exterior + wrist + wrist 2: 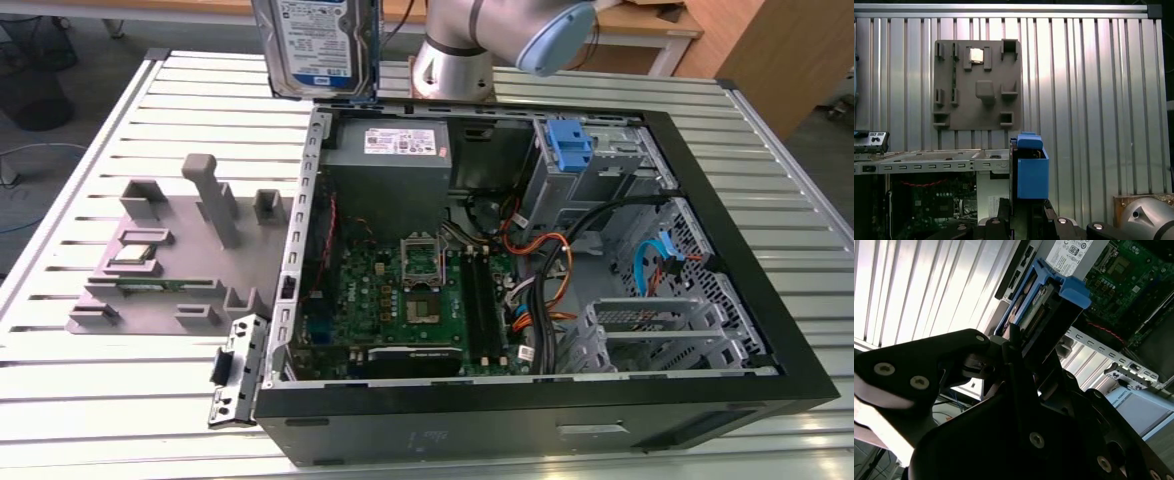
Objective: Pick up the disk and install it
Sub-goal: 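Pick up the disk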
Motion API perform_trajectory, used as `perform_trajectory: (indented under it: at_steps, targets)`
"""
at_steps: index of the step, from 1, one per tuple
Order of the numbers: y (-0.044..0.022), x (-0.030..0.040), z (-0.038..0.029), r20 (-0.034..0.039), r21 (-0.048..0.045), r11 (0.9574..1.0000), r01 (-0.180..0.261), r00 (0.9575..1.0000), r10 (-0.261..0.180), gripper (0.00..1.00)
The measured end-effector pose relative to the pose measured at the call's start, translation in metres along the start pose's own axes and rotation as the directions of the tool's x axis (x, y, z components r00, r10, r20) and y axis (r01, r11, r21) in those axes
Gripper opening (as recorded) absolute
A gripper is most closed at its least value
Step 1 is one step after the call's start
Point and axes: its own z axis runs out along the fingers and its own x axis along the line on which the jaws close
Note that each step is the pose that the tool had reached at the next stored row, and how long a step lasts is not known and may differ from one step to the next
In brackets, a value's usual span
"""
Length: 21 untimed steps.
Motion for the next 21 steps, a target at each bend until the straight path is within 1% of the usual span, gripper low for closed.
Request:
perform_trajectory:
  at_steps: [14,17,21]
  targets:
    - [-0.0219,-0.0010,-0.0007,0.0000,0.0001,1.0000,0.000,1.0000,0.000,0.35]
    - [-0.0283,-0.0013,-0.0009,0.0000,0.0000,1.0000,0.000,1.0000,0.000,0.35]
    - [-0.0405,-0.0018,-0.0013,0.0000,0.0000,1.0000,0.000,1.0000,0.000,0.35]
